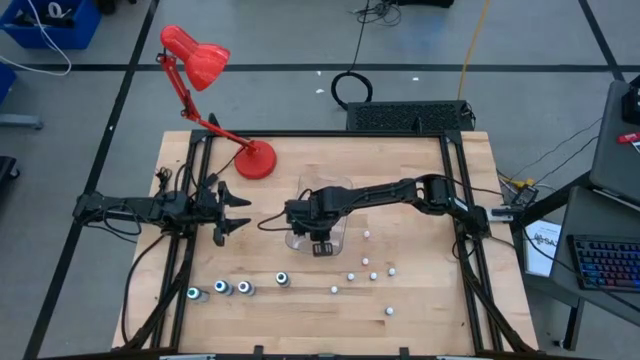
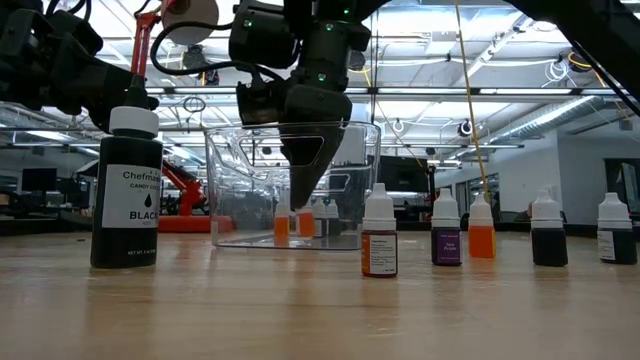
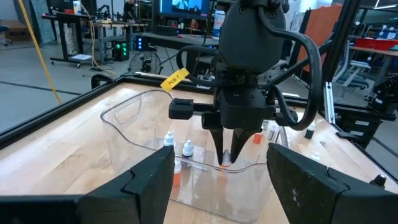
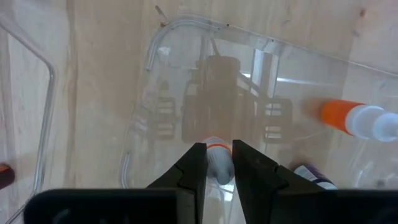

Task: Pick & Place food coloring
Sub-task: Put the small orange food coloring bottle into the transparent bin

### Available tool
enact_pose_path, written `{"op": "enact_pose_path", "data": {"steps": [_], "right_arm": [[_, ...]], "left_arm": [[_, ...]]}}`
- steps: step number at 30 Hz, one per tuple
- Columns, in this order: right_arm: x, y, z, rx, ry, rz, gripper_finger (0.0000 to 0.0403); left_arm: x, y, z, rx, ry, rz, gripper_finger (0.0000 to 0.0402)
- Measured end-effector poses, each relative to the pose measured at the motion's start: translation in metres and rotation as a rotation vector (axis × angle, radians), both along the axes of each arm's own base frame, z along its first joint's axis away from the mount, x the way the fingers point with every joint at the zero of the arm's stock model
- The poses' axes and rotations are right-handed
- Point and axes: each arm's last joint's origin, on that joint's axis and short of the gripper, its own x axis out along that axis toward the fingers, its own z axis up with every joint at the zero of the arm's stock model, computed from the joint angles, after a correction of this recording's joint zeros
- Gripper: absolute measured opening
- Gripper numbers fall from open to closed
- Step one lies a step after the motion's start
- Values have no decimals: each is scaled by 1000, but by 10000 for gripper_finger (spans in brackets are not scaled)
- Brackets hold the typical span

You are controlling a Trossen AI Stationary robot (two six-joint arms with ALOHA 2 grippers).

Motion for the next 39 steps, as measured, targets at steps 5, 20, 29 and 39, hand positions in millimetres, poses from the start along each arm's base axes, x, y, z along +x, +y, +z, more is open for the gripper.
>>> {"op": "enact_pose_path", "data": {"steps": [5,20,29,39], "right_arm": [[0,1,0,1,0,3,85],[-8,1,34,4,-71,-37,141],[-57,3,108,73,-26,-293,136],[-105,30,124,-151,230,-462,142]], "left_arm": [[0,0,0,0,0,0,253],[0,0,0,0,0,0,253],[0,0,0,0,0,0,253],[0,0,0,0,1,0,253]]}}
